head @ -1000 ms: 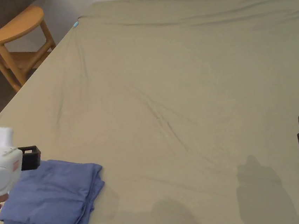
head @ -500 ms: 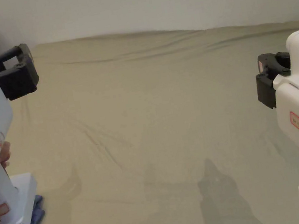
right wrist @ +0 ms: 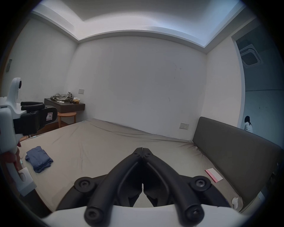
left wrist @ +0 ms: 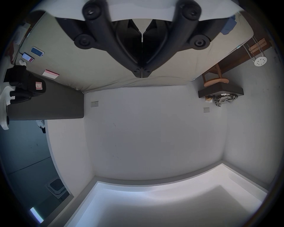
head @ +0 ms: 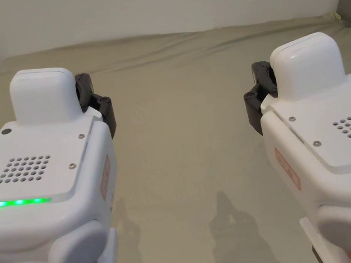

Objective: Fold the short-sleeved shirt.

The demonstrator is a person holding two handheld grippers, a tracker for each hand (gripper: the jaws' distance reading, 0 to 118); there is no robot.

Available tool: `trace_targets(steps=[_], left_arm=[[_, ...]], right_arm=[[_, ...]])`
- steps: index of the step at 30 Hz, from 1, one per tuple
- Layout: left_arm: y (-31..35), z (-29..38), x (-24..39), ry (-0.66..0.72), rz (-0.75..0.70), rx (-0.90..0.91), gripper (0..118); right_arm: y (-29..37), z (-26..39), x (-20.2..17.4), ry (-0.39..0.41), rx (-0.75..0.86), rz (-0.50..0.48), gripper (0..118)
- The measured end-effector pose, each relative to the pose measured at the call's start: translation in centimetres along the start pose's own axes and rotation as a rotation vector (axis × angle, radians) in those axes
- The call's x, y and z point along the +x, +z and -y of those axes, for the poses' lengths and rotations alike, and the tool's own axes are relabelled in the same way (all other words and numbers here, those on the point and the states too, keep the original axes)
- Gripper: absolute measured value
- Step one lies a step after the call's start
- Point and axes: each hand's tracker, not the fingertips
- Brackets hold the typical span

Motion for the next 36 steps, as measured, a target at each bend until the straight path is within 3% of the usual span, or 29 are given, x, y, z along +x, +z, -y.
trace_targets(steps=[6,12,36], left_arm=[[0.6,0.7,1.0,-0.066,-0.027,0.017,0],[0.9,1.0,0.0,-0.019,-0.031,0.008,0],[-0.4,1.9,-1.2,-0.064,-0.023,-0.018,0]], right_arm=[[0.1,0.5,-0.3,-0.014,-0.007,0.011,0],[-0.1,0.3,-1.7,-0.009,-0.008,0.009,0],[-1.6,0.5,-3.1,-0.001,-0.029,0.009,0]])
